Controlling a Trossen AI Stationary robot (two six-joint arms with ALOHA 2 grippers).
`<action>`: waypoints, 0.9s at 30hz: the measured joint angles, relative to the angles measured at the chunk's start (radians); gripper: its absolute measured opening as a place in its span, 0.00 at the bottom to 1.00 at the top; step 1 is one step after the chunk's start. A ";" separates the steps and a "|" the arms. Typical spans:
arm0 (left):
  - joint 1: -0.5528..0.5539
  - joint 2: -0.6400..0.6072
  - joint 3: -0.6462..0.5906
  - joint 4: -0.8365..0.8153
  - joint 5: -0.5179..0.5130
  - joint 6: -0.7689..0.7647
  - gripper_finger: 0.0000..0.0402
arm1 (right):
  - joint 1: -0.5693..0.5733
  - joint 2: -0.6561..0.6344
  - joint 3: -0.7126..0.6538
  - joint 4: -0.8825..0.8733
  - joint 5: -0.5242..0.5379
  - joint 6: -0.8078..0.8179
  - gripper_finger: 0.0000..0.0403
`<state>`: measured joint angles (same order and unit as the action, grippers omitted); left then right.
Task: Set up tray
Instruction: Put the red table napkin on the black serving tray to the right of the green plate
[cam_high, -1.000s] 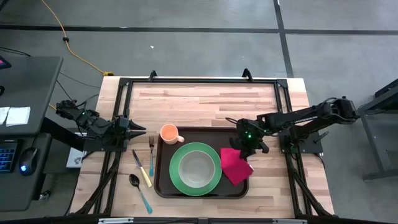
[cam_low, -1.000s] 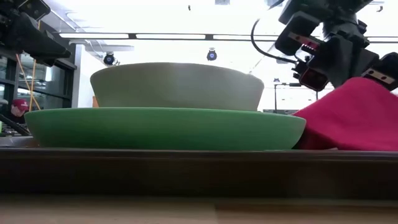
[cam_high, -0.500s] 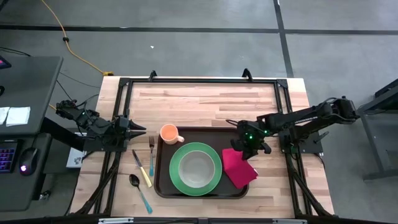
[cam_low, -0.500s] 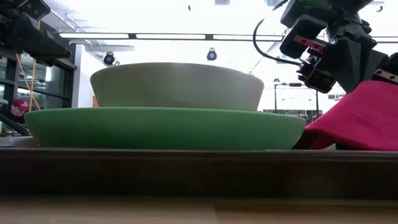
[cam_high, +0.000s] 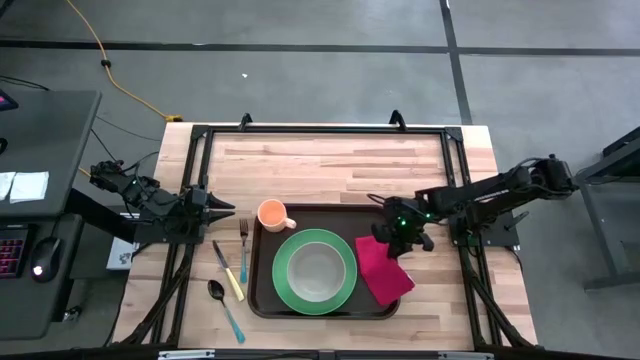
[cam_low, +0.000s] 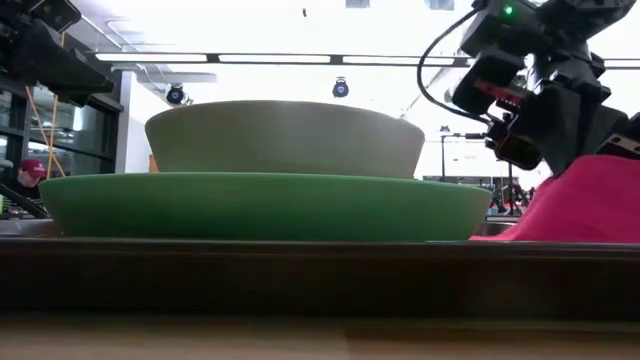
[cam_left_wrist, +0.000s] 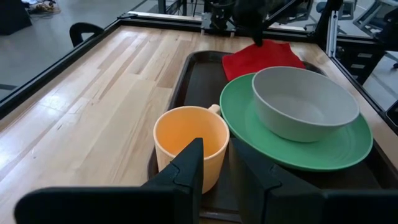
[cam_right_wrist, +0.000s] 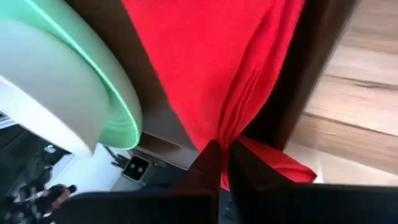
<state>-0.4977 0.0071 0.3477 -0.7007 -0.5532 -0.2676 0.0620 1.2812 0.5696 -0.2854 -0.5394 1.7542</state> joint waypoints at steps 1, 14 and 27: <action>0.000 0.000 0.000 0.002 0.000 0.000 0.27 | 0.000 0.000 -0.007 0.011 0.000 0.004 0.00; 0.000 0.000 0.000 0.003 -0.001 -0.001 0.27 | -0.008 0.000 -0.042 0.038 0.063 0.034 0.00; 0.000 0.000 0.000 0.004 -0.001 -0.007 0.27 | -0.002 0.000 -0.042 0.038 0.150 0.119 0.00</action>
<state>-0.4976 0.0071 0.3477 -0.6971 -0.5537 -0.2749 0.0604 1.2812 0.5274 -0.2470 -0.3896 1.8731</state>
